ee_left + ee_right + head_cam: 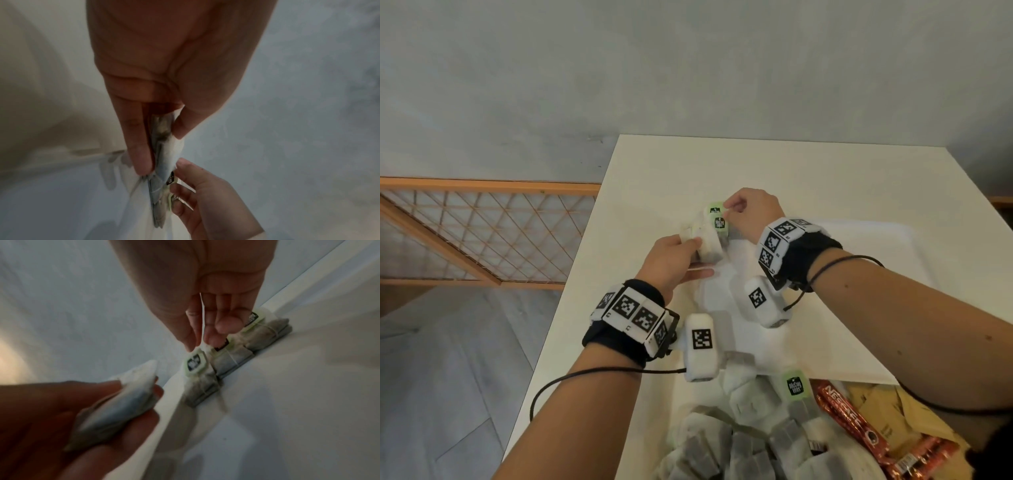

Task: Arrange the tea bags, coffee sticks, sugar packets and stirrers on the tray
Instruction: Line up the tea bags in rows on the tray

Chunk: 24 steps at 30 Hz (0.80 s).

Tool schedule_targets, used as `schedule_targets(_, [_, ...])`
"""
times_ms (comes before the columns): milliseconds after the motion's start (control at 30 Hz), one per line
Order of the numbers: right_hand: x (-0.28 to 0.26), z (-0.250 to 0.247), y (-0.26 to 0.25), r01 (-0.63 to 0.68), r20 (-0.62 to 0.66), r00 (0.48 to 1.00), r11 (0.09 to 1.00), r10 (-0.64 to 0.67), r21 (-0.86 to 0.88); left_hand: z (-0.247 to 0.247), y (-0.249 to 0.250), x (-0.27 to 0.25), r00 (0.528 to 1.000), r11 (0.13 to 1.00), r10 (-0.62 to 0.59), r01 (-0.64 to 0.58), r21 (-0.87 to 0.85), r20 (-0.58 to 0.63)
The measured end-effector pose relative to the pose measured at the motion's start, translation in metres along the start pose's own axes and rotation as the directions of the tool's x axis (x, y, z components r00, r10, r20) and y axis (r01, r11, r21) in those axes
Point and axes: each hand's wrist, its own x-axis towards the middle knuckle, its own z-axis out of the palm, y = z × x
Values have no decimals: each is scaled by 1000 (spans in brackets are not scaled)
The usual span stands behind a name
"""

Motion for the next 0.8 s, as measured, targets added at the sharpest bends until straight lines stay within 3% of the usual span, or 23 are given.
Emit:
schedule_targets(100, [-15,-11,1,20,-42,999,993,-16,116,6,1,-2,998,998,55,-55,42,9])
schedule_targets(200, [-35,-25,0,10,44,999,962,-22,274,18,3,-10,993,991,117,-118,64,24])
schedule_targets(267, [-49,-35,1,6,78,996,954,-31,301,27,4,-17,987,983,150,-155,94,52])
schedule_targets(367, [-66,-50,5,34,20,999,946,-43,322,36,6,-27,977,964,205,-213,160,65])
schedule_targets(500, [-83,-63,17,-30,-49,997,921,53,388,46,8,-40,910,823,415,-362,438,-28])
schedule_targets(633, [-100,-69,19,-53,-96,991,934,93,353,70,1,-63,847,603,522,-452,657,104])
schedule_targets(700, [-109,-69,16,-49,-104,990,922,96,384,81,-2,-76,840,575,523,-475,666,147])
schedule_targets(800, [-118,-70,14,-51,-106,987,868,118,495,88,-3,-83,839,625,526,-495,604,142])
